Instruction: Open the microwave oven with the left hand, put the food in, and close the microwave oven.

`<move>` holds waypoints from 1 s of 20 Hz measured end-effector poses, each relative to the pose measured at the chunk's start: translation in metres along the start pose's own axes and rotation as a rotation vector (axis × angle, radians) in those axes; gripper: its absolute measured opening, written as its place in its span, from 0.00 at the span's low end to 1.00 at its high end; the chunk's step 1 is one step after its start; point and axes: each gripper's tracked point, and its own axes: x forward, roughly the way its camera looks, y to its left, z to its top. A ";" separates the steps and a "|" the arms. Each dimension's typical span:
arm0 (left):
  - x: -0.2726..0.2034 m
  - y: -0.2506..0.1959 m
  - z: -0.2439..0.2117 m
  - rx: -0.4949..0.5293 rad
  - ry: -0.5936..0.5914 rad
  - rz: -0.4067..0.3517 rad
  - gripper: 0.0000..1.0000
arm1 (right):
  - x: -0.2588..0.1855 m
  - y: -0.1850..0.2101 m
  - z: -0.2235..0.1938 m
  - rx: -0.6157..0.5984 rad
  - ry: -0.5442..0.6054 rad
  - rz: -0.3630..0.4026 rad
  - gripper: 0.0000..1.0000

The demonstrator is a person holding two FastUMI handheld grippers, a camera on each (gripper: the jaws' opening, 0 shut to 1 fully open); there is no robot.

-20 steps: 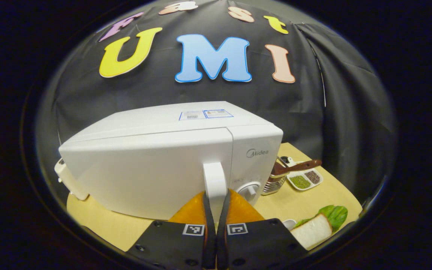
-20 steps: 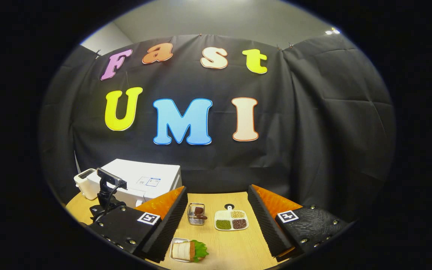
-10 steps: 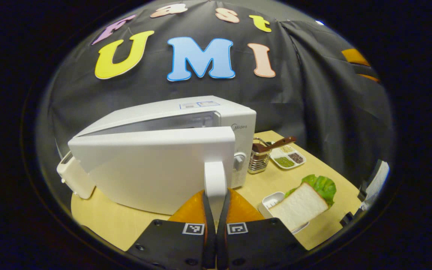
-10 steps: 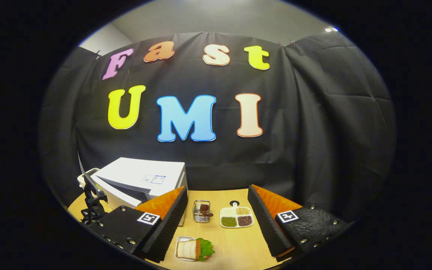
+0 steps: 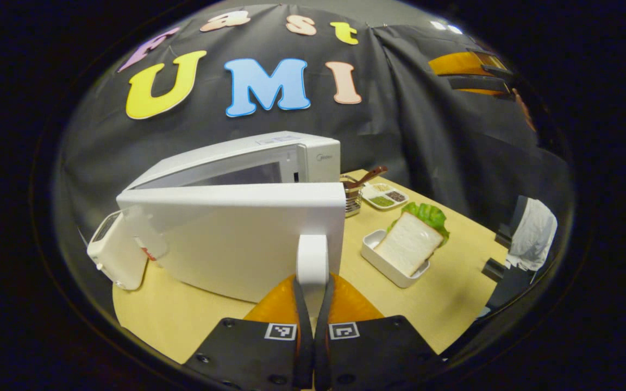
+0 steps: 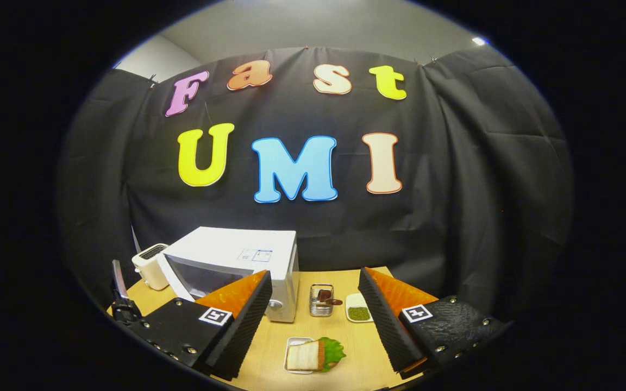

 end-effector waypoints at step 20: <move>-0.181 0.148 -0.117 0.015 0.175 -0.016 0.08 | 0.024 0.057 -0.112 0.069 0.302 0.090 0.98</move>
